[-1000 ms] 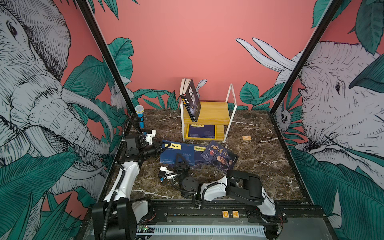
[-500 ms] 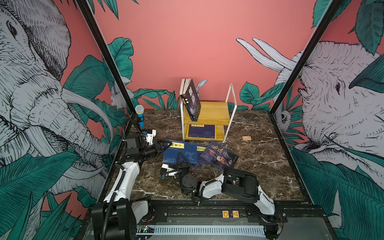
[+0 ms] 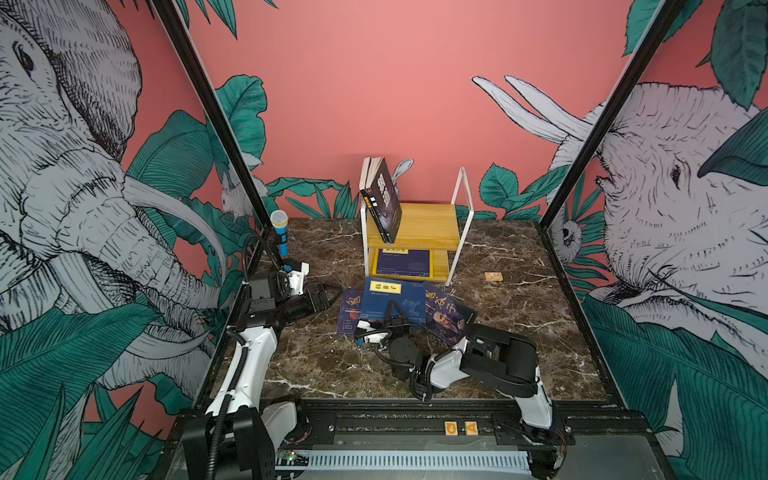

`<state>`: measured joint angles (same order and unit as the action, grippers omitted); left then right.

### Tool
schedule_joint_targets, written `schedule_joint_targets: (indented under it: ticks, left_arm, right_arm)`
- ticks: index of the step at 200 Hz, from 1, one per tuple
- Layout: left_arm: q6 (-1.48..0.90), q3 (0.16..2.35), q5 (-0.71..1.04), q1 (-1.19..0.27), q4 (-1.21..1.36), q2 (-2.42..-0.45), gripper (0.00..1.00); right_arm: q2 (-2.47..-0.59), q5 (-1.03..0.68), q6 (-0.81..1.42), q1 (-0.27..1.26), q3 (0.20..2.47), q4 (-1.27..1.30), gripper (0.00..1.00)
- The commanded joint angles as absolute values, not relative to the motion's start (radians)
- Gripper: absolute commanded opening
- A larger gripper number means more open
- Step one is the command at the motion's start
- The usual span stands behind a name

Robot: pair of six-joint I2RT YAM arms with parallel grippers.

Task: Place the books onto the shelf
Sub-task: 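Swing the held blue book upright toward the lower shelf with the right gripper, then lower the blue book into the lower shelf beside the yellow book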

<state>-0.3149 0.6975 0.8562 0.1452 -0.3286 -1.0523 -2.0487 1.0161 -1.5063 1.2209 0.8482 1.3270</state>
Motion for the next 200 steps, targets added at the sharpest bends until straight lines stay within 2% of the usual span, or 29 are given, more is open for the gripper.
schedule_joint_targets:
  ticks: [1, 44, 74, 200]
  left_arm:
    - [-0.226, 0.729, 0.824, 0.160, -0.392, -1.019, 0.99]
    - [-0.231, 0.725, 0.864, 0.162, -0.394, -1.003, 0.99]
    - [-0.221, 0.715, 0.875, 0.164, -0.383, -0.989, 0.99]
    - [-0.219, 0.732, 0.885, 0.150, -0.407, -0.984, 0.99]
  right_arm:
    - [-1.989, 0.973, -1.543, 1.188, 0.848, 1.413, 0.00]
    - [-1.997, 0.875, -1.522, 1.094, 0.872, 1.378, 0.00]
    - [-1.973, 0.778, -1.416, 1.040, 0.876, 1.233, 0.00]
    - [-2.091, 0.651, -1.340, 0.888, 1.071, 1.063, 0.00]
